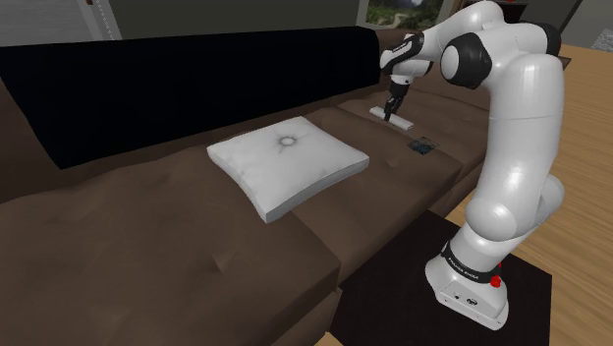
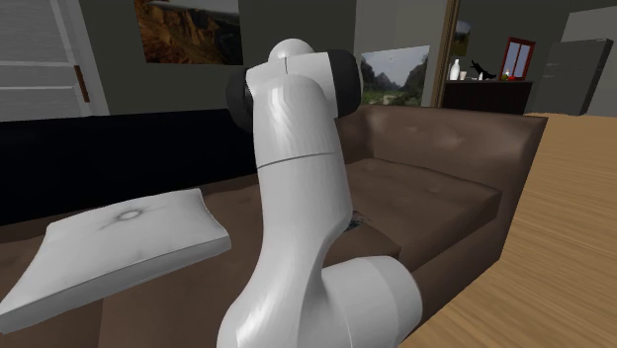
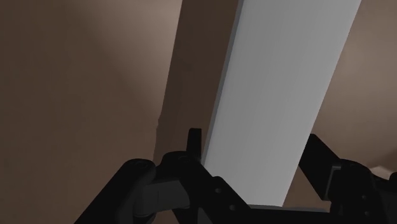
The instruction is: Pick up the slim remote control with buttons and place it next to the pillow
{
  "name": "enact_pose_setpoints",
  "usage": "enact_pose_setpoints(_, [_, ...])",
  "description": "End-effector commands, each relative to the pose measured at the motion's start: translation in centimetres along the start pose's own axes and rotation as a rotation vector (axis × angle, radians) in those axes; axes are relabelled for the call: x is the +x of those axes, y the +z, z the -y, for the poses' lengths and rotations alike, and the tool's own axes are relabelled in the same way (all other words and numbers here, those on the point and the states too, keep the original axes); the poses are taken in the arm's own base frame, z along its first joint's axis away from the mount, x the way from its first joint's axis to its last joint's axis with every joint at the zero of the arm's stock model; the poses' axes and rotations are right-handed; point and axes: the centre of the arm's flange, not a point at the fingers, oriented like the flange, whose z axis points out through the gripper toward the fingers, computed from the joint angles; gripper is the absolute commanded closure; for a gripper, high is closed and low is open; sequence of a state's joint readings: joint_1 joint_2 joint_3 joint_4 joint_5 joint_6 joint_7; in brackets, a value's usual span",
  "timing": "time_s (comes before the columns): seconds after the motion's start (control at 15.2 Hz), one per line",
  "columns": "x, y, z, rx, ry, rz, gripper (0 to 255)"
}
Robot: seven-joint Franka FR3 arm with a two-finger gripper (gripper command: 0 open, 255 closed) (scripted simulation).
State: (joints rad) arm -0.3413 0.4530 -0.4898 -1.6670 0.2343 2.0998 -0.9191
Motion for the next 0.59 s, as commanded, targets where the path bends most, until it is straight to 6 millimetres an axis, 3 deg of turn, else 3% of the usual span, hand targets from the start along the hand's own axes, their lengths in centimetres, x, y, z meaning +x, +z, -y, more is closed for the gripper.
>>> enact_pose_setpoints(0.0, [0.0, -1.2, 0.0, 0.000, 0.000, 0.000, 255])
enact_pose_setpoints(0.53, [0.1, -5.4, -0.1, 0.000, 0.000, 0.000, 255])
